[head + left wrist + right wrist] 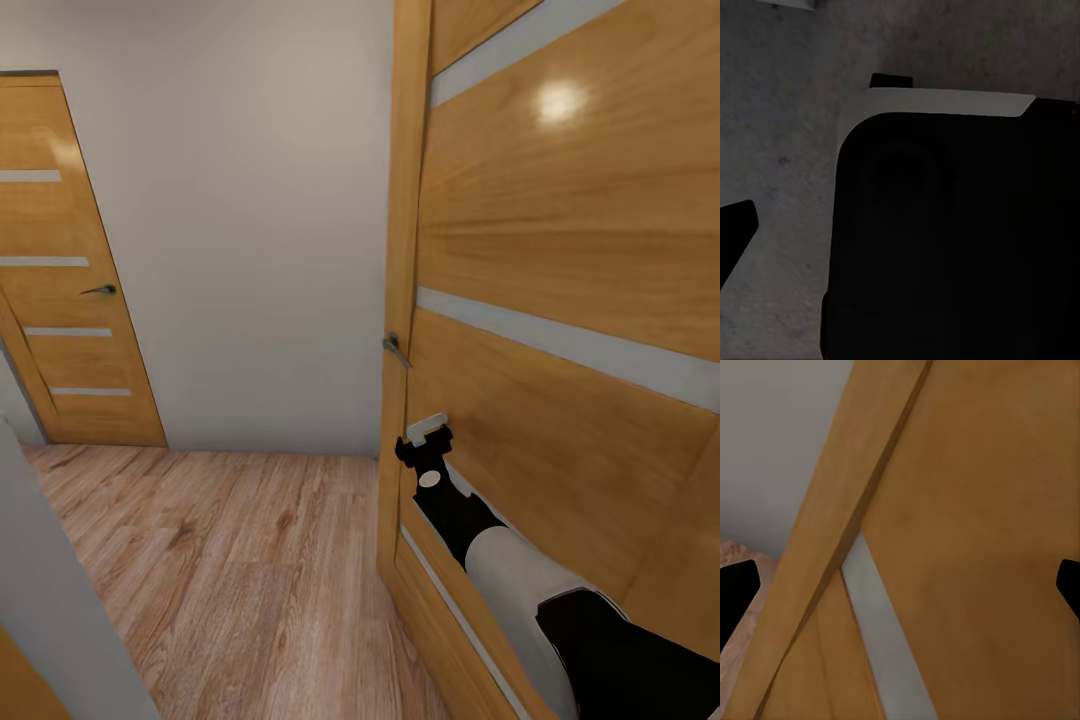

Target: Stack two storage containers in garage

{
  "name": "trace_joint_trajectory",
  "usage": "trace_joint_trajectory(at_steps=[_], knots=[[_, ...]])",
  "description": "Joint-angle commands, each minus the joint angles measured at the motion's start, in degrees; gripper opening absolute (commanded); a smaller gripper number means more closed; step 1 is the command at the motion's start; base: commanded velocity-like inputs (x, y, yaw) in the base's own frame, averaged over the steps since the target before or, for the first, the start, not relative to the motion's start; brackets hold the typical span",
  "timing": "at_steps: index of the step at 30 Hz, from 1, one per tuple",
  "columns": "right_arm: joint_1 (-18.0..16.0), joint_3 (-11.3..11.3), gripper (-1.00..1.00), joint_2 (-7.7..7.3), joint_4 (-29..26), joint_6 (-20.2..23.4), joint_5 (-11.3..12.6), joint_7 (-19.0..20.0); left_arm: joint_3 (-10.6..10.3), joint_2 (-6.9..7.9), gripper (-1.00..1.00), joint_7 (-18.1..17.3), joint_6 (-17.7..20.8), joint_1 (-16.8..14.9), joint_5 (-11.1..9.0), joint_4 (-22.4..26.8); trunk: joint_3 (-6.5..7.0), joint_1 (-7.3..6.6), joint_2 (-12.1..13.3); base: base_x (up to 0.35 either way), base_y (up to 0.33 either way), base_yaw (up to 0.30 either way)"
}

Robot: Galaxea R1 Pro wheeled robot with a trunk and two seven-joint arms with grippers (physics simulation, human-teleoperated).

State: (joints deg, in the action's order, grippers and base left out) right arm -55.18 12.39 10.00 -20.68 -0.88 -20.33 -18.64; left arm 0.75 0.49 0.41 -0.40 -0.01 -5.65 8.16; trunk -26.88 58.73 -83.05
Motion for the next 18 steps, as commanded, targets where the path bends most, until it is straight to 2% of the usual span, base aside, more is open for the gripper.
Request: trace_joint_trajectory(at_steps=[1,8,18], knots=[[-0.08,-0.09,1.00,0.00,0.11,0.00,-0.32,-0.52,0.05,-0.02,1.00,0.03,-0.04,0.01,-0.59,0.07,-0.05,0.00,-0.03,0.000,0.000,0.000],[-0.07,-0.09,1.00,0.00,0.11,0.00,-0.38,-0.68,-0.01,0.04,1.00,0.03,-0.04,0.01,-0.63,-0.02,-0.05,0.00,-0.03,0.045,0.000,0.000],[-0.08,-0.09,1.00,0.00,0.11,0.00,-0.34,-0.70,-0.05,0.12,1.00,0.03,-0.04,0.01,-0.68,-0.16,-0.05,0.00,-0.03,0.281,0.000,0.000]])
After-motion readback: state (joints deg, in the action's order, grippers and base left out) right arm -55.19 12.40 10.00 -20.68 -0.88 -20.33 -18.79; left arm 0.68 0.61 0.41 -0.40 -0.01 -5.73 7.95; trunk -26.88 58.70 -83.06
